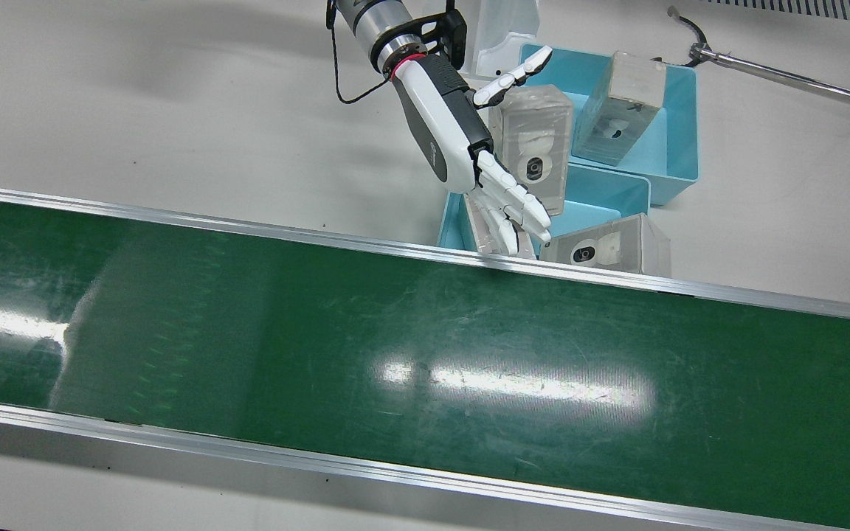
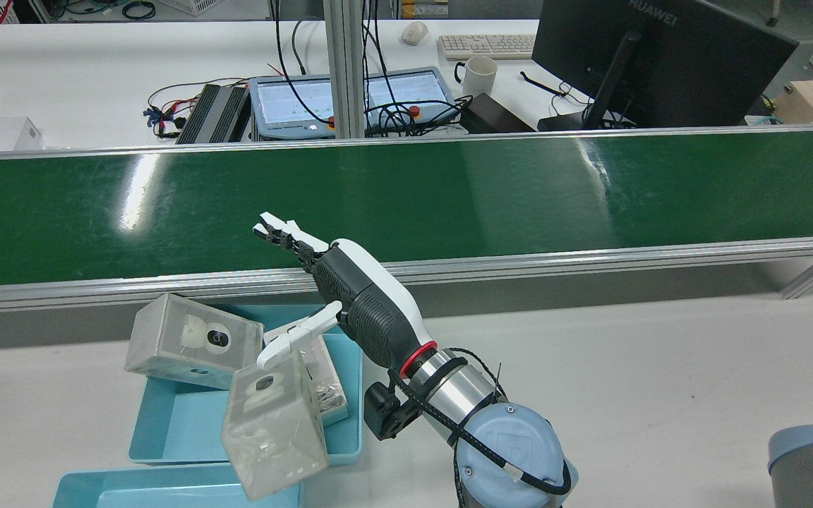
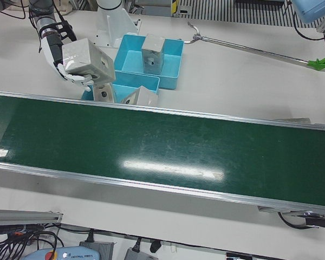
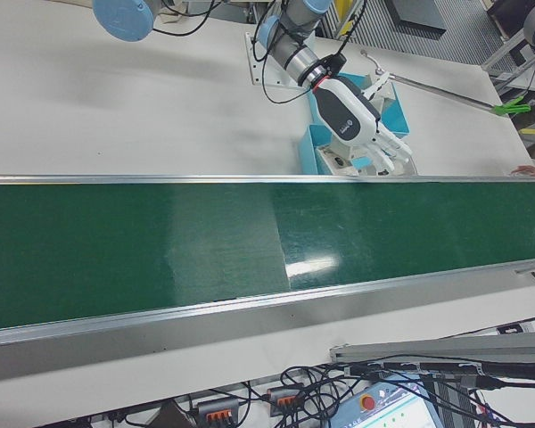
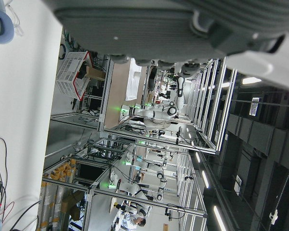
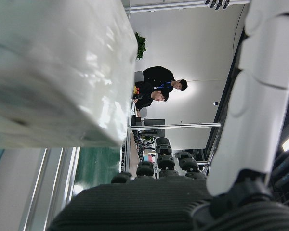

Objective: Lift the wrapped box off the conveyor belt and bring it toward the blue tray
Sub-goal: 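Lift the box off the belt and carry it toward the blue tray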

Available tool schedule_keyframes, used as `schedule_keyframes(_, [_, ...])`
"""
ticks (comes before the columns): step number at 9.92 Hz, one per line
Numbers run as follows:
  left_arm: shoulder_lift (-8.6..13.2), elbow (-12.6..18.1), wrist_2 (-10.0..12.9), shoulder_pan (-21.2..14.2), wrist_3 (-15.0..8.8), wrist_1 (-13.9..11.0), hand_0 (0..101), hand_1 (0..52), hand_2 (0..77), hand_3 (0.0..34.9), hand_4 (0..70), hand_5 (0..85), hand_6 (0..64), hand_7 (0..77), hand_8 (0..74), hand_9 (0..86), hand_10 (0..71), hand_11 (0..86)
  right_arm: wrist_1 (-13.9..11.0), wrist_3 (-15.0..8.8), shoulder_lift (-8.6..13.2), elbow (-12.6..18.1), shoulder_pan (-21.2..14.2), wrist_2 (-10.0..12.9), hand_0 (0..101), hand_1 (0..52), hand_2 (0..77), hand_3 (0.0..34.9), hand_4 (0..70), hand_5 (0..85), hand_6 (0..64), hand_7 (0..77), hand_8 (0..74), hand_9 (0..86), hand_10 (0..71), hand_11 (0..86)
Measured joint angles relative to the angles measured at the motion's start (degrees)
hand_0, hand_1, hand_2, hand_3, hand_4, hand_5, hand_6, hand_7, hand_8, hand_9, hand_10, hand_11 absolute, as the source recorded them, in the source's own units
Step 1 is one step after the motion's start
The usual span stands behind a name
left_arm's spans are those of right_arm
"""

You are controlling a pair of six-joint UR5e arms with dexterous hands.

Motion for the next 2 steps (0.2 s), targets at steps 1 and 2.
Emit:
schedule_keyframes(1, [0.0,0.0,0.0,0.0,0.0,0.0,0,0.0,0.5,0.0,0.0,1.1,0.5,0.5,0.5,0.5,0.0,0.5,-0.05,0.57,-0.23,1.13,0.68,-0.23,46,8.2,1.6,0.0,12.5,8.2,0.0,13.1,0.0,1.6,0.0,1.1])
schedule_keyframes(2, [0.0,0.0,0.0,0.0,0.0,0.0,0,0.0,0.5,0.0,0.0,1.1,0.5,0.5,0.5,0.5,0.5,0.5,-0.1,1.59,-0.91,2.67,2.16,-0.36,47,9.3,1.6,0.0,14.7,10.9,0.0,17.5,0.0,1.6,0.0,1.1])
